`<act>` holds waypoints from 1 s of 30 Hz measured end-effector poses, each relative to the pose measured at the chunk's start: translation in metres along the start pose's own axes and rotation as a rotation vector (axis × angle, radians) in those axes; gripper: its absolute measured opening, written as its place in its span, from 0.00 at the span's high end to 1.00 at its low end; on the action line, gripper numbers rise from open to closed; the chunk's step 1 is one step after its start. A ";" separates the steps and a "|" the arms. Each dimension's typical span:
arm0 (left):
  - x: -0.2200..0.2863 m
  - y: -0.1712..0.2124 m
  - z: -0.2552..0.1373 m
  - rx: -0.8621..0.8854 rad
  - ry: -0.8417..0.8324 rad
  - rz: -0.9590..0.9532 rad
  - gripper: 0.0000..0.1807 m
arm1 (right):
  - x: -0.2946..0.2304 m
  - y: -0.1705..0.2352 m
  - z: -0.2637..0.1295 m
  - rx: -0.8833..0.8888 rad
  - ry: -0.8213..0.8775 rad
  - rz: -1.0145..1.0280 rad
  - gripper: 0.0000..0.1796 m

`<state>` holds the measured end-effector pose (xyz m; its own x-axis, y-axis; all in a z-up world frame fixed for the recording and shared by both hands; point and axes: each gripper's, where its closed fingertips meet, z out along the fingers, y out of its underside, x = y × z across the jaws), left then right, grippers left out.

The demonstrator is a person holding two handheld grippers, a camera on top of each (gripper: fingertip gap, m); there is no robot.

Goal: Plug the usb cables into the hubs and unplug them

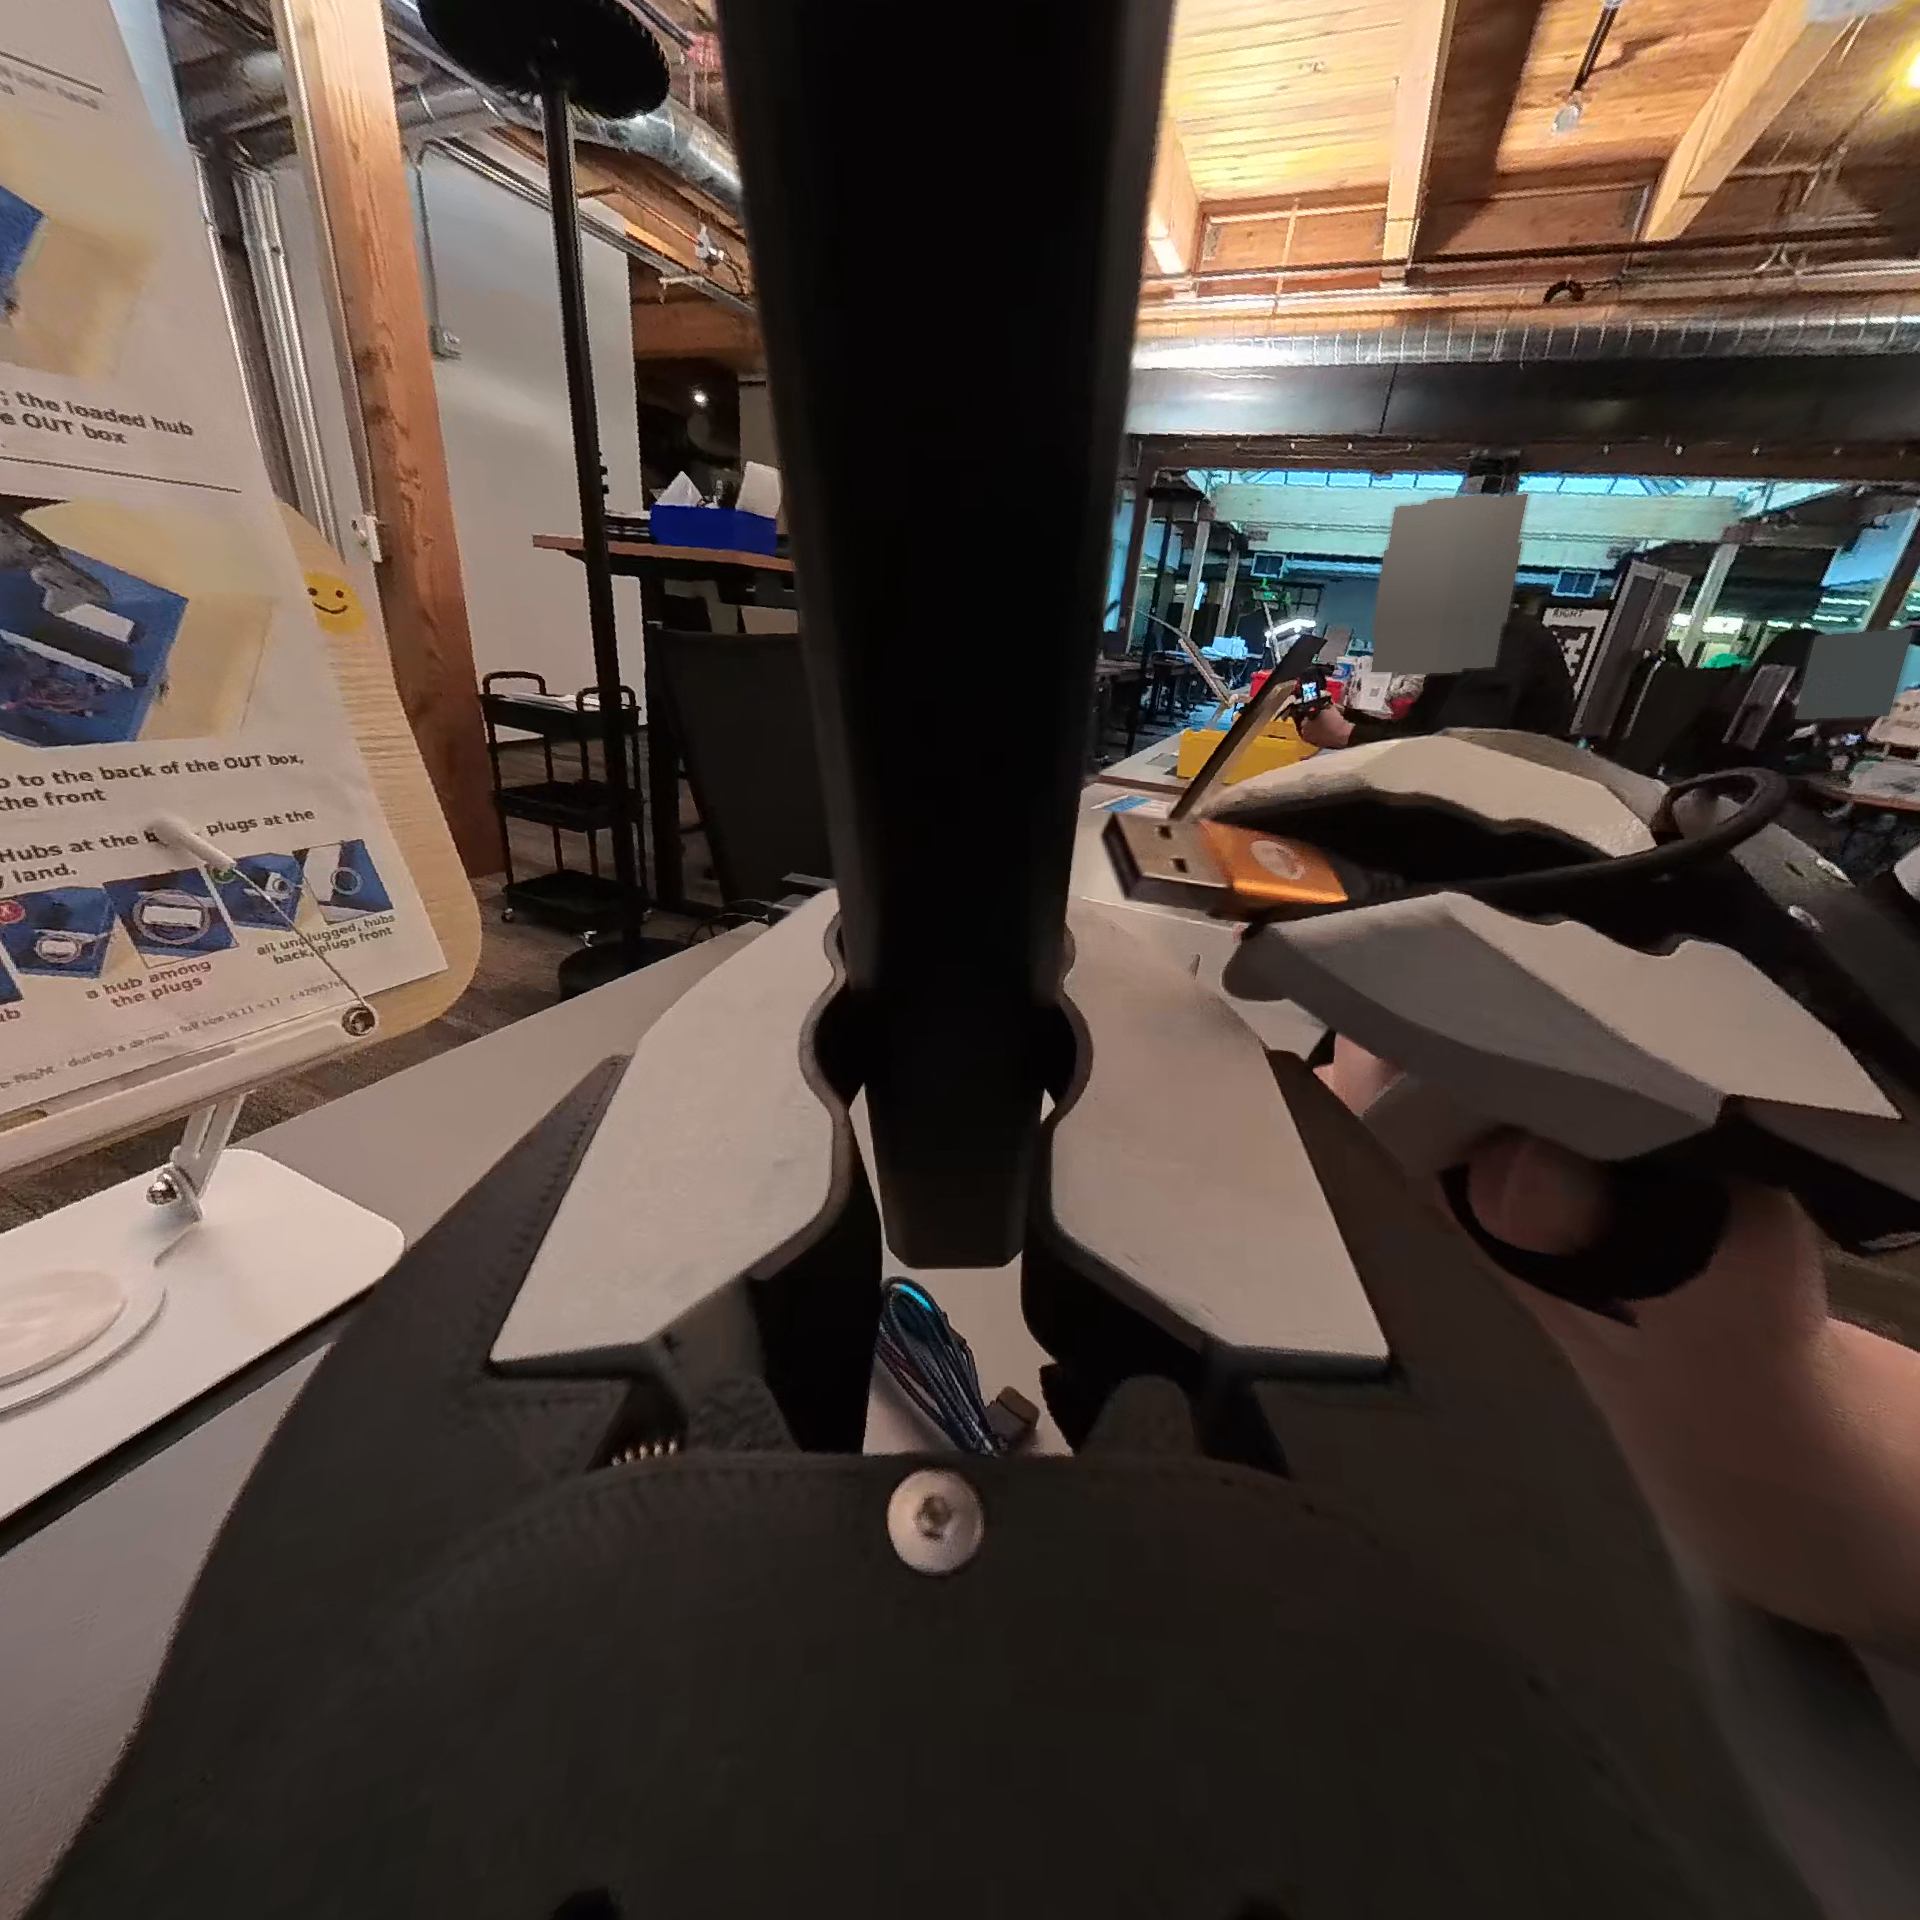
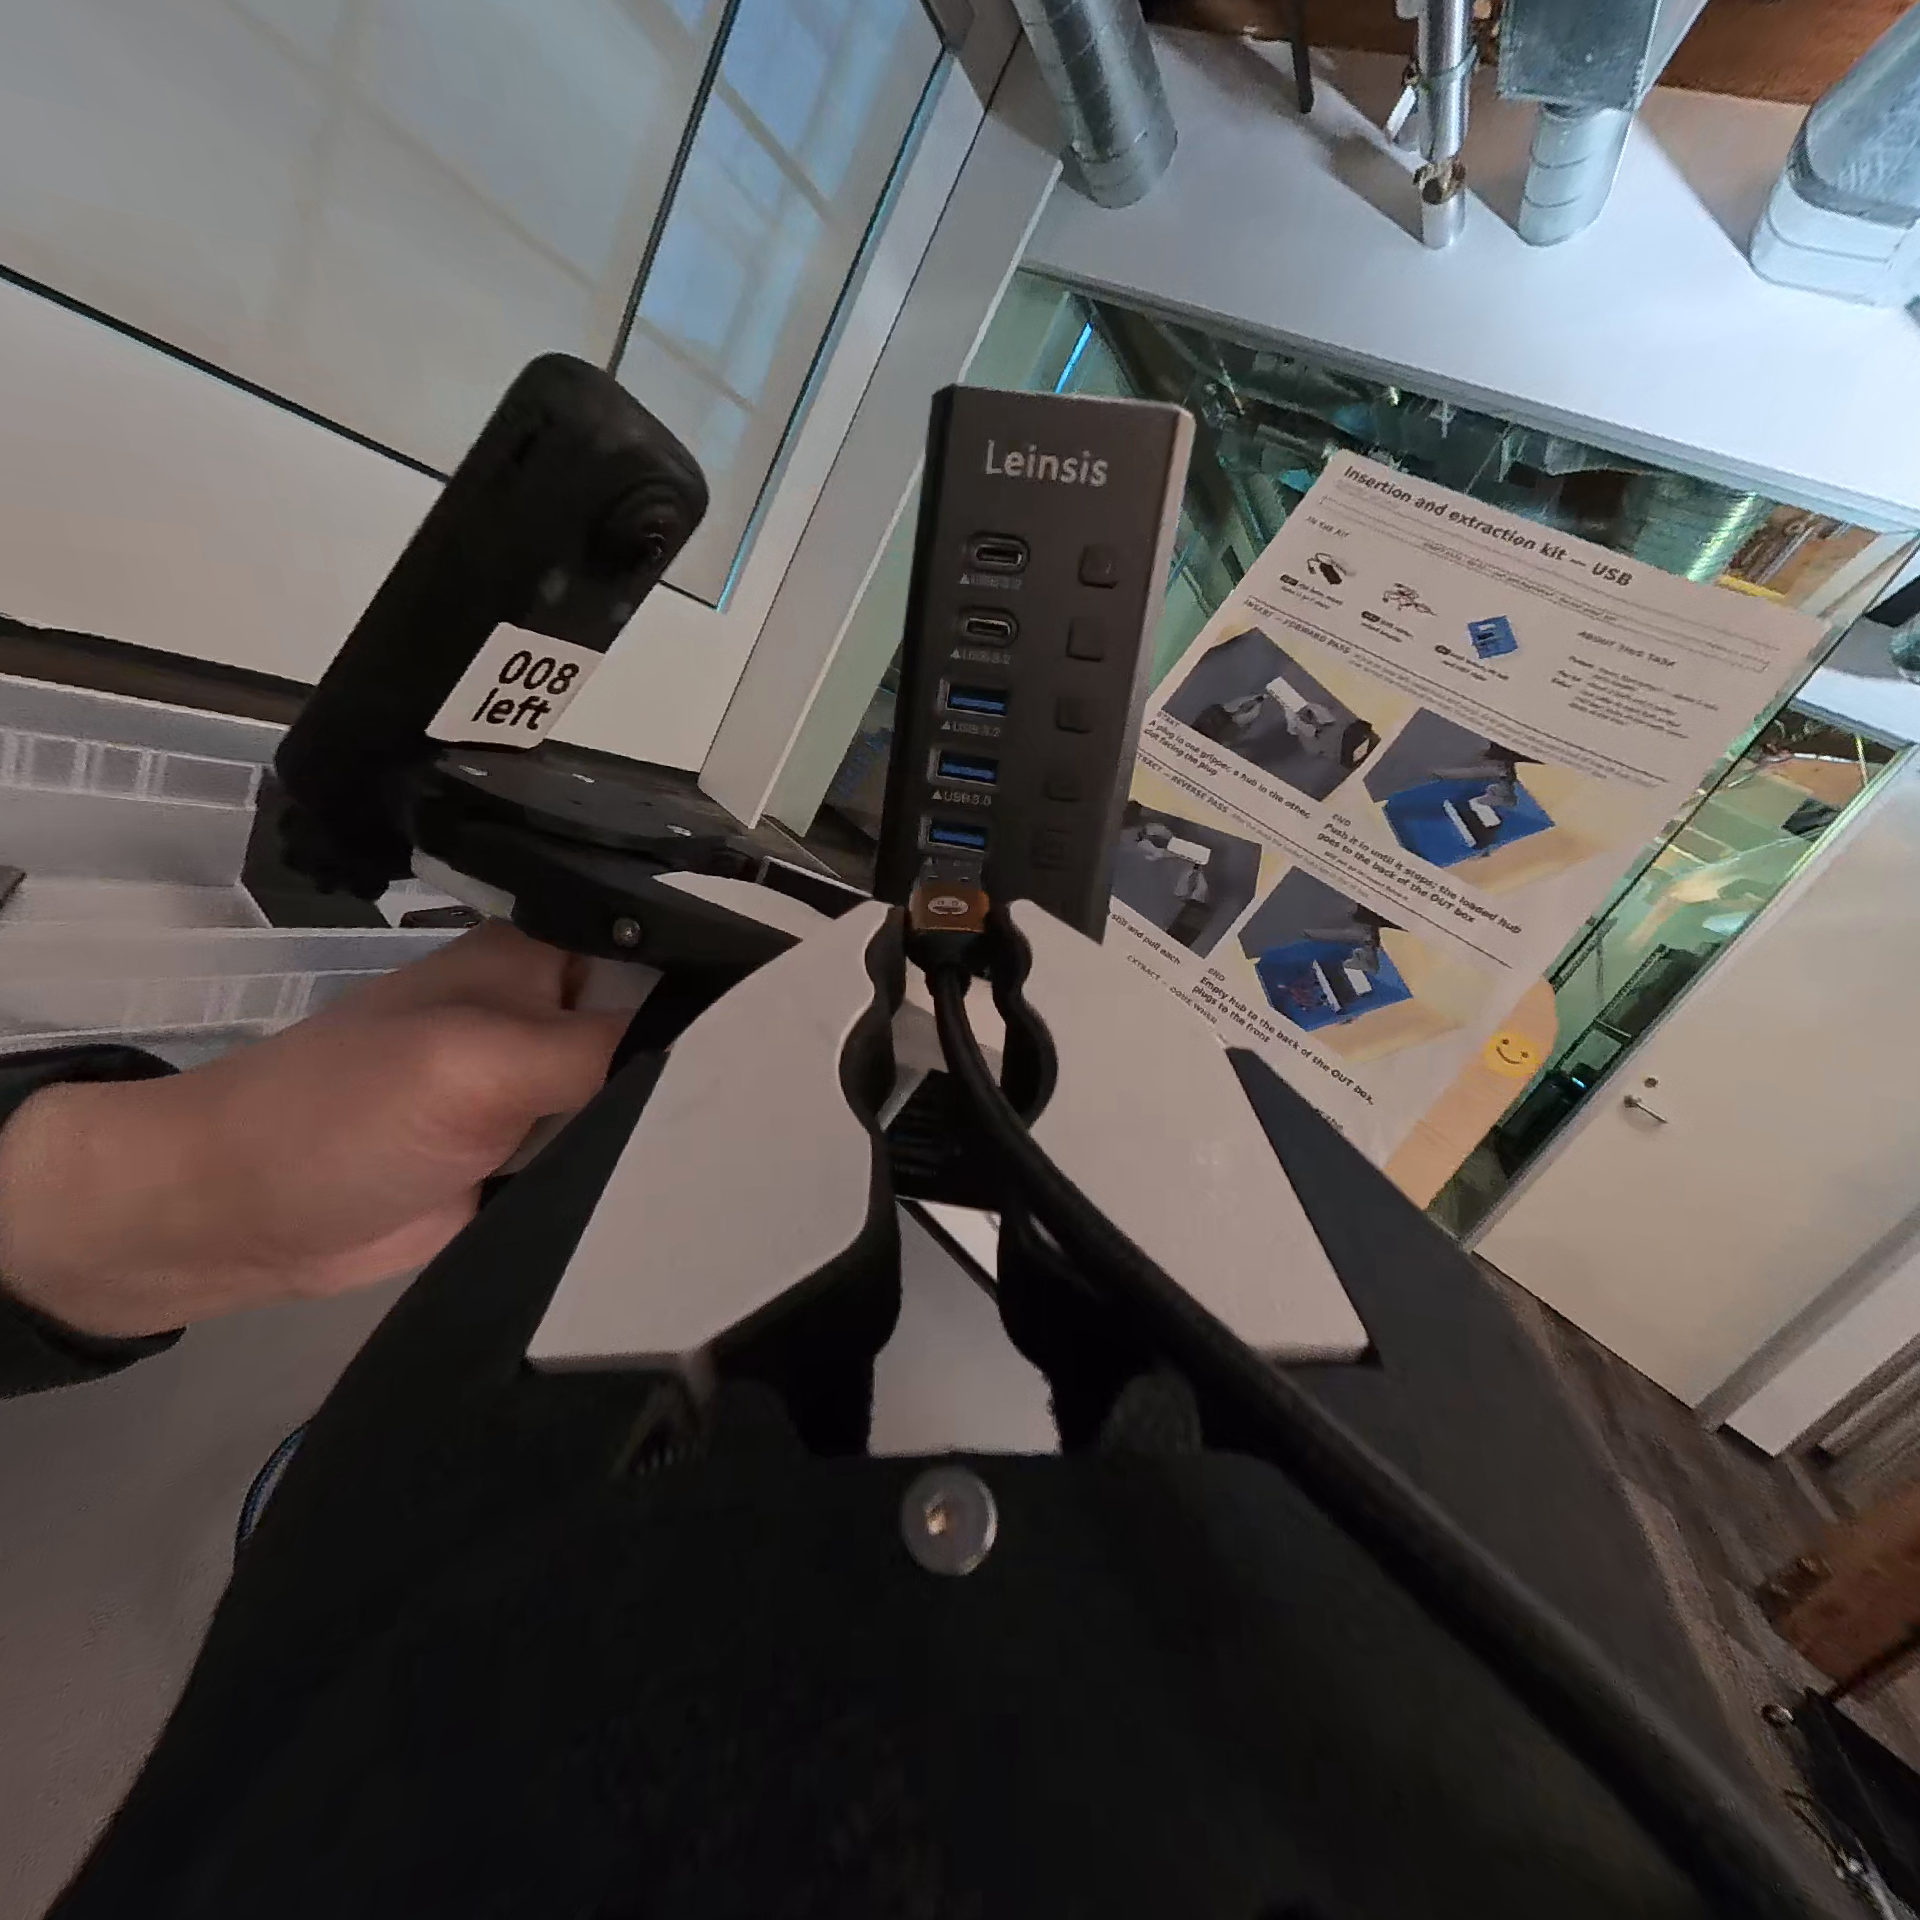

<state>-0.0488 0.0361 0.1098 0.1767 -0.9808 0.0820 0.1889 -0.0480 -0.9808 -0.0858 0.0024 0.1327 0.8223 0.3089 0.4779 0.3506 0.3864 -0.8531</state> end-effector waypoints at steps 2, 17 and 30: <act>-0.001 0.000 0.000 0.000 -0.016 0.017 0.84 | 0.000 0.002 0.001 -0.002 0.000 0.015 0.91; -0.006 -0.004 -0.003 0.027 -0.163 0.183 0.84 | -0.003 0.006 0.003 -0.010 -0.008 0.116 0.91; -0.005 -0.006 -0.004 0.031 -0.196 0.279 0.84 | -0.003 0.000 0.000 0.045 -0.056 0.162 0.91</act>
<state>-0.0550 0.0401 0.1143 0.4078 -0.9001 -0.1533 0.1360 0.2259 -0.9646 -0.0884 0.0018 0.1314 0.8400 0.4175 0.3465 0.1935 0.3660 -0.9103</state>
